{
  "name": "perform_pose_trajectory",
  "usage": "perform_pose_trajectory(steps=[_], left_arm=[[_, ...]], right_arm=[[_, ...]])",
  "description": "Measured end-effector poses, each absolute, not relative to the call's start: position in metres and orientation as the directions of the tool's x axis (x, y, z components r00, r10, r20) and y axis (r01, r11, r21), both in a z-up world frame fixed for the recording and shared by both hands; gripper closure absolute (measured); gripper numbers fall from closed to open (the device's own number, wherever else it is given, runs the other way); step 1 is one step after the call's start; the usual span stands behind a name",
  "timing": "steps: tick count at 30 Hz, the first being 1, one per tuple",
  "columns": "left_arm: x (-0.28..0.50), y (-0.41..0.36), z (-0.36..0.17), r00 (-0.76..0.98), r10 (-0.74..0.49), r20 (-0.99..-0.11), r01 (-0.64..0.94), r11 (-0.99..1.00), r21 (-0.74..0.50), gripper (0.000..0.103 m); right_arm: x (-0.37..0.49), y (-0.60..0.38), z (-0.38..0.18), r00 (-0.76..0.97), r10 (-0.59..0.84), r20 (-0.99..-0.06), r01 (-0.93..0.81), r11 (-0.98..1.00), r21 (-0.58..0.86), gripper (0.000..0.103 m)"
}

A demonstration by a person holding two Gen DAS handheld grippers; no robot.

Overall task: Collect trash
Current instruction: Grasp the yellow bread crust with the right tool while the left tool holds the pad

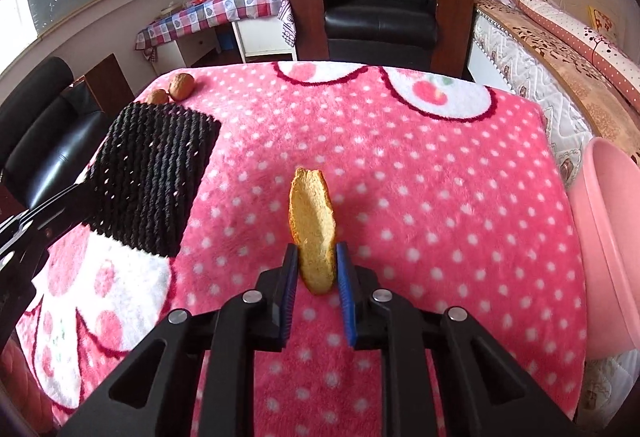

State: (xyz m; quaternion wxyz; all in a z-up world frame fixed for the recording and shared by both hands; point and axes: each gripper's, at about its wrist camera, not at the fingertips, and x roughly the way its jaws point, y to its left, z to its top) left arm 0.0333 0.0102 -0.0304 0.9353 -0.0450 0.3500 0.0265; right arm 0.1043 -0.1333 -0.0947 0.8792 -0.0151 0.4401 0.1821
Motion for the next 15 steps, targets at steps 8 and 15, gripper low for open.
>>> perform_pose_trajectory(steps=[8,15], left_arm=[[0.027,0.003,-0.024,0.763,0.010,-0.646,-0.070,0.995,-0.067,0.094],[0.022,-0.011,-0.019,0.773,0.005,-0.635,-0.055,0.997,-0.059,0.094]], right_arm=[[0.065,-0.147,-0.074,0.560,0.349,-0.752,-0.332,0.926,0.182,0.085],[0.033,-0.172,-0.057,0.599,0.354,-0.718,-0.295,0.931,0.213,0.085]])
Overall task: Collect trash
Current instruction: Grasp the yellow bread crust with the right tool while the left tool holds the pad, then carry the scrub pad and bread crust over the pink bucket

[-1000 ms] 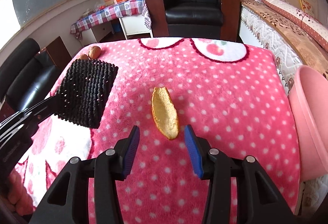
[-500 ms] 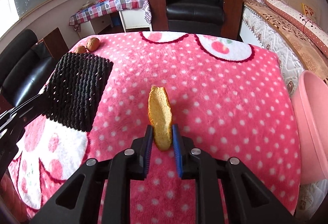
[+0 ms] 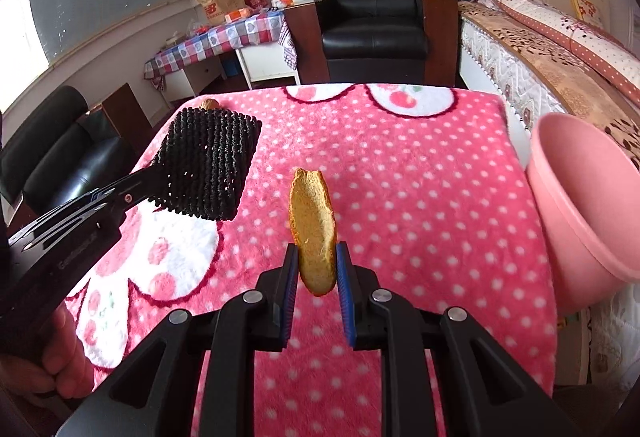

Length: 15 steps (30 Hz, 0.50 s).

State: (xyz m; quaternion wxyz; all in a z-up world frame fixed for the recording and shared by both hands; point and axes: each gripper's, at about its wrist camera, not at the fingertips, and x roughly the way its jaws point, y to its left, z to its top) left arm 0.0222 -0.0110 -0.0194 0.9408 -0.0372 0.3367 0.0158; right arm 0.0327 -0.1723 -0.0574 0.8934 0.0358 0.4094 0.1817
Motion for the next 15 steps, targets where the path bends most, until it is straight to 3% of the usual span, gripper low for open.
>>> perform_pose_trajectory(steps=[15], left_arm=[[0.019,-0.058,-0.014,0.784,-0.035,-0.619,0.032,0.999,-0.016,0.094]], right_arm=[[0.012,-0.221,-0.045,0.644,0.330,-0.690,-0.208,0.944,0.257,0.085]])
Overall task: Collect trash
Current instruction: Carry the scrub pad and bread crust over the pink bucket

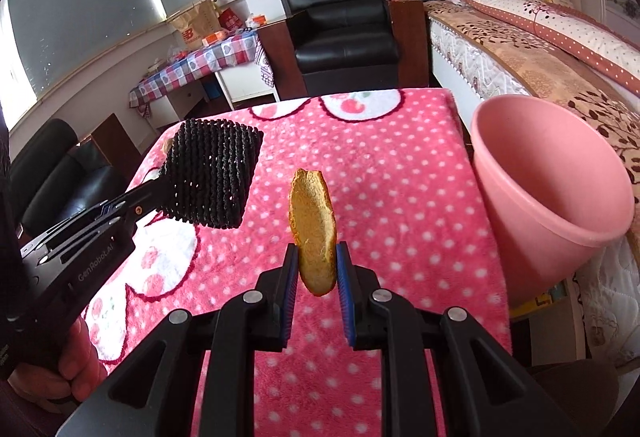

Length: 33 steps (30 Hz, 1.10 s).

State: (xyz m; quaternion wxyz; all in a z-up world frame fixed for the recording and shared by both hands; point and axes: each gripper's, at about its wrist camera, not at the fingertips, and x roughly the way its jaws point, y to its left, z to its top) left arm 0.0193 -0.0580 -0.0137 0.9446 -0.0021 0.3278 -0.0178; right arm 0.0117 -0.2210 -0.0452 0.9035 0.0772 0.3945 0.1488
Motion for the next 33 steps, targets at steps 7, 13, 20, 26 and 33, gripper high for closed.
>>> perform_pose_trajectory(steps=[7,13,20,26,33], left_arm=[[0.023,-0.079,-0.010,0.789,-0.057,-0.612,0.069,0.998,-0.004,0.094],[0.028,-0.099,-0.004,0.799,-0.085,-0.595,0.111,0.994,0.007,0.094],[0.032,-0.125,0.003,0.807,-0.121,-0.578,0.160,0.987,0.017,0.094],[0.038,-0.144,0.008,0.809,-0.148,-0.568,0.195,0.981,0.021,0.094],[0.044,-0.168,0.013,0.813,-0.180,-0.554,0.234,0.972,0.028,0.094]], right_arm=[[0.009,-0.240,-0.040,0.669,0.305,-0.678,-0.172,0.951,0.258,0.085],[0.008,-0.258,-0.035,0.690,0.285,-0.666,-0.136,0.954,0.268,0.085],[0.006,-0.281,-0.029,0.712,0.259,-0.652,-0.094,0.956,0.276,0.085],[0.006,-0.304,-0.024,0.736,0.227,-0.638,-0.052,0.958,0.282,0.085],[0.008,-0.327,-0.018,0.761,0.183,-0.623,-0.007,0.962,0.273,0.085]])
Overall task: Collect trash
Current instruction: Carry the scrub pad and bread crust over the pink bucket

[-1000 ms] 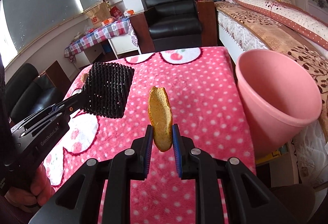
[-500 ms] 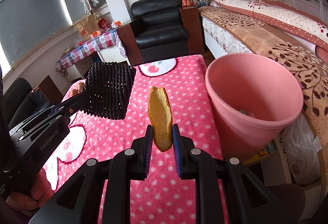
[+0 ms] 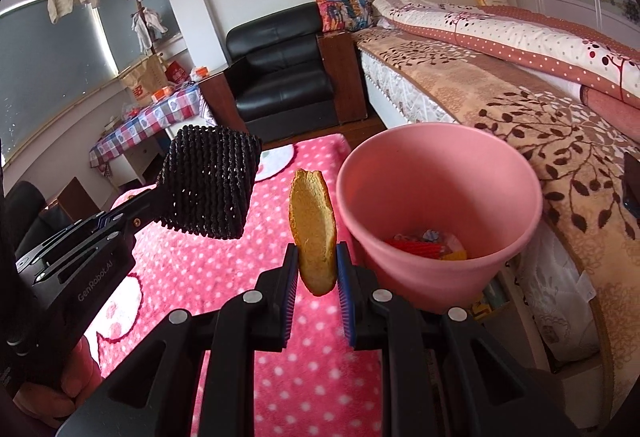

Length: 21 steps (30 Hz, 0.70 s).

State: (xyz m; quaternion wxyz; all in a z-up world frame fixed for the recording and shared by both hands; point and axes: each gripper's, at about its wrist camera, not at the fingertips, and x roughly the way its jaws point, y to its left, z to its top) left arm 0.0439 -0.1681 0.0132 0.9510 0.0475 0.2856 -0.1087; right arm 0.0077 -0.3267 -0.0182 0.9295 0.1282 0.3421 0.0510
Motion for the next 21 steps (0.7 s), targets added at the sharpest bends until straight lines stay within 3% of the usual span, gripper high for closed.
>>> perform_pose_trajectory(steps=[21], left_arm=[[0.071,-0.239,0.005,0.796,-0.237,-0.558,0.335,0.939,0.079,0.094]], right_arm=[[0.031,-0.393,-0.034,0.764,0.069,-0.642,0.142,0.952,0.272,0.084]])
